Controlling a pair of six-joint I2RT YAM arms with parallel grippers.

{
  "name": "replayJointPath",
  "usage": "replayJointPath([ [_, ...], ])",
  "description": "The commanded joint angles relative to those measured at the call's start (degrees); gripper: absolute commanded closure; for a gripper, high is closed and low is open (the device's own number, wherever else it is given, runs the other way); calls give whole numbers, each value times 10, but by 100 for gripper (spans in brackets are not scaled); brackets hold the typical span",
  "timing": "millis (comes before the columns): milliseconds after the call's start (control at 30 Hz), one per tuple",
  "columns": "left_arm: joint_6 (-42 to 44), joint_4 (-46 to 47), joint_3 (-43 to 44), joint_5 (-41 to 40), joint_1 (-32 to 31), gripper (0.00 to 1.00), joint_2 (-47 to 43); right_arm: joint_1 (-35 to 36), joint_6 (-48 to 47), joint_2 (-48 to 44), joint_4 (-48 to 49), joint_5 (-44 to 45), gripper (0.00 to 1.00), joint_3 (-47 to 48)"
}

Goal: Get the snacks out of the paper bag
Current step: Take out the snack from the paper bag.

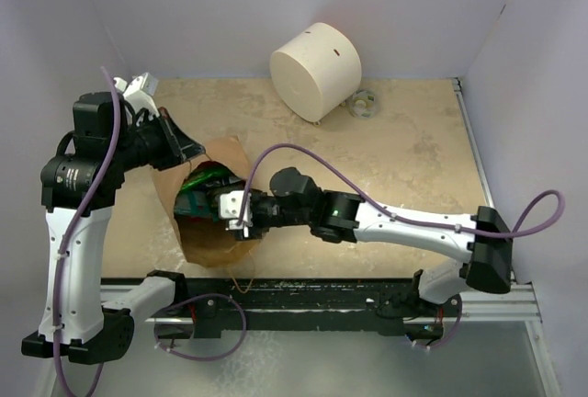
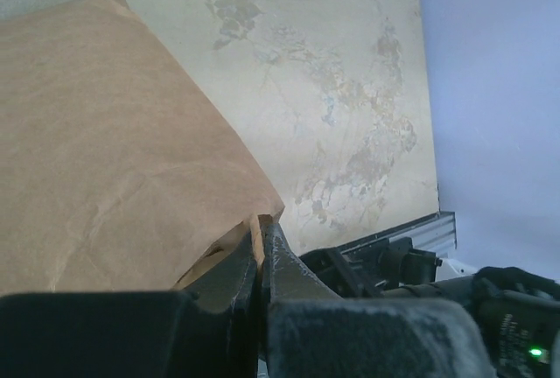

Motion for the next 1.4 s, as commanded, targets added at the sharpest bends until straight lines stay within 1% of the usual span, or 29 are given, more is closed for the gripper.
replayJointPath([
  [0, 25, 51, 40, -35, 0, 100, -4, -2, -96, 42, 92, 24, 43, -4],
  [100, 26, 53, 73, -35, 0, 100, 18, -2, -134, 79, 75, 23, 41, 25],
  [133, 26, 54, 77, -36, 0, 100, 23, -3, -143, 93, 65, 15, 40, 35],
  [233, 27, 60, 76, -37, 0, 100, 30, -8, -203, 118, 52, 36, 33, 48],
  [267, 27, 62, 73, -37, 0, 100, 30, -10, -224, 129, 45, 44, 32, 54],
  [333, 27, 66, 66, -37, 0, 100, 29, -17, -247, 152, 33, 57, 32, 67],
  [400, 31, 67, 62, -34, 0, 100, 25, -24, -245, 177, 36, 85, 32, 83],
  [567, 37, 67, 51, -22, 0, 100, 26, -42, -249, 211, 12, 106, 34, 116],
  [700, 47, 68, 50, -10, 0, 100, 27, -46, -289, 242, -27, 120, 35, 140],
  [800, 55, 63, 57, -4, 0, 100, 34, -46, -304, 264, -36, 131, 36, 160],
  [900, 65, 67, 56, -6, 0, 100, 35, -49, -306, 287, -23, 131, 38, 174],
  [967, 75, 64, 59, -18, 0, 100, 34, -50, -309, 307, -23, 139, 43, 191],
  [1000, 79, 61, 62, -27, 0, 100, 33, -50, -308, 317, -24, 147, 49, 200],
  [1067, 86, 63, 60, -31, 0, 100, 28, -50, -302, 325, -23, 154, 58, 212],
  [1267, 80, 99, 30, -16, 0, 100, 15, -50, -295, 304, -14, 135, 85, 200],
  [1367, 82, 106, 29, -14, 0, 100, 15, -50, -288, 295, -5, 152, 94, 205],
])
